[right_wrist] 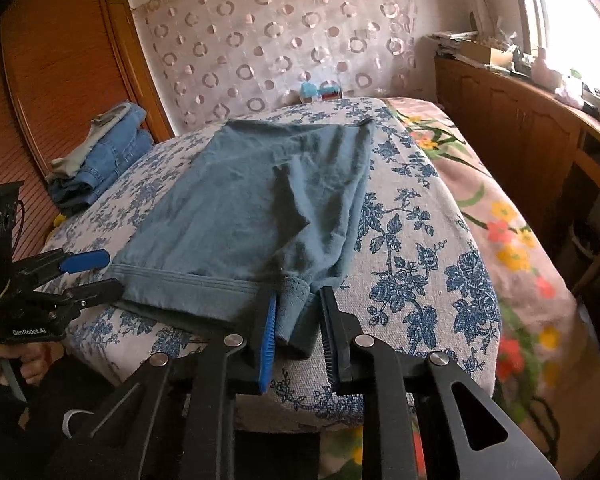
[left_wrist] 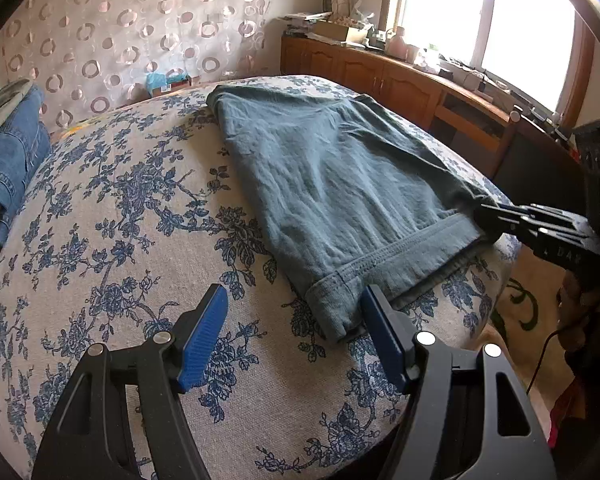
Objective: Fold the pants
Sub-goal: 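Grasp the leg hem with the right tool while the left tool grasps beside it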
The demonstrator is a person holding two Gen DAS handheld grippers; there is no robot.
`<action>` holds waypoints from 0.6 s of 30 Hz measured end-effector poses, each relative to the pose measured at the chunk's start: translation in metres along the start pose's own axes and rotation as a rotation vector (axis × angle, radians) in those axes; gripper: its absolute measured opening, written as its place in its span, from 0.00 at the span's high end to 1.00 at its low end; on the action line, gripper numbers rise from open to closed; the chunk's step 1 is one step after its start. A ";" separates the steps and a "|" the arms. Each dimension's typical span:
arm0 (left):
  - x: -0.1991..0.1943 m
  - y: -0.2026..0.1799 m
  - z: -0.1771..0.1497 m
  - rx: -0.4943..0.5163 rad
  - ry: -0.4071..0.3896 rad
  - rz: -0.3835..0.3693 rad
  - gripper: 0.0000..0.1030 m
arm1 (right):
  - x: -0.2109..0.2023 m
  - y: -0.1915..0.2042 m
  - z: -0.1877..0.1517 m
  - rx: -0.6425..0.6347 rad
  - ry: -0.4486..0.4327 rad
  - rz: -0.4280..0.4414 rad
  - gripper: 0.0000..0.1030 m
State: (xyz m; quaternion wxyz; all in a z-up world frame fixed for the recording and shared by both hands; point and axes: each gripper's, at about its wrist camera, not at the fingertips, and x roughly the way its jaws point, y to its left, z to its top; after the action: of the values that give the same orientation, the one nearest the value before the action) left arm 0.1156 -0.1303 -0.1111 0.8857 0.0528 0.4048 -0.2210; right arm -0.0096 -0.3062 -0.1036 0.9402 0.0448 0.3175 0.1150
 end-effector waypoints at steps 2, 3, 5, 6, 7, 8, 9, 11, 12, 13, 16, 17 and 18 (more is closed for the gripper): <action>0.001 0.001 0.002 -0.012 -0.002 -0.003 0.32 | 0.000 0.000 -0.003 -0.006 -0.007 0.002 0.80; 0.001 0.001 0.002 -0.015 -0.002 -0.003 0.32 | 0.000 0.000 -0.004 -0.008 -0.008 0.003 0.80; 0.000 0.001 0.004 -0.026 -0.007 -0.012 0.35 | 0.000 -0.001 -0.005 -0.008 -0.010 0.007 0.80; 0.000 0.001 0.005 -0.029 -0.008 -0.020 0.39 | 0.000 -0.001 -0.005 -0.010 -0.011 0.009 0.80; 0.001 0.000 0.005 -0.030 -0.007 -0.029 0.41 | 0.000 -0.001 -0.006 -0.008 -0.011 0.012 0.80; 0.000 0.000 0.006 -0.029 -0.006 -0.034 0.44 | 0.000 -0.002 -0.006 -0.007 -0.012 0.015 0.80; 0.001 -0.001 0.006 -0.027 -0.005 -0.039 0.47 | 0.000 -0.001 -0.006 -0.006 -0.013 0.014 0.80; 0.002 -0.003 0.006 -0.024 -0.004 -0.049 0.50 | 0.000 0.000 -0.006 -0.006 -0.015 0.011 0.80; 0.002 -0.004 0.006 -0.022 -0.004 -0.047 0.50 | 0.000 0.001 -0.007 -0.007 -0.016 0.009 0.80; 0.003 -0.005 0.006 -0.020 -0.002 -0.049 0.50 | 0.000 0.001 -0.006 -0.008 -0.017 0.007 0.80; 0.004 -0.008 0.005 -0.014 -0.004 -0.055 0.50 | 0.001 0.002 -0.005 -0.010 -0.013 0.009 0.80; 0.004 -0.009 0.005 -0.013 -0.005 -0.057 0.50 | 0.002 0.002 -0.005 -0.010 -0.012 0.011 0.80; 0.005 -0.010 0.006 -0.016 -0.005 -0.064 0.50 | 0.002 0.002 -0.005 -0.009 -0.011 0.013 0.80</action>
State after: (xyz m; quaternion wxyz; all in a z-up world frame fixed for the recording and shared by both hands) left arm 0.1180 -0.1427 -0.1099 0.8796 0.0323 0.4056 -0.2463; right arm -0.0116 -0.3039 -0.1080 0.9414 0.0434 0.3113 0.1222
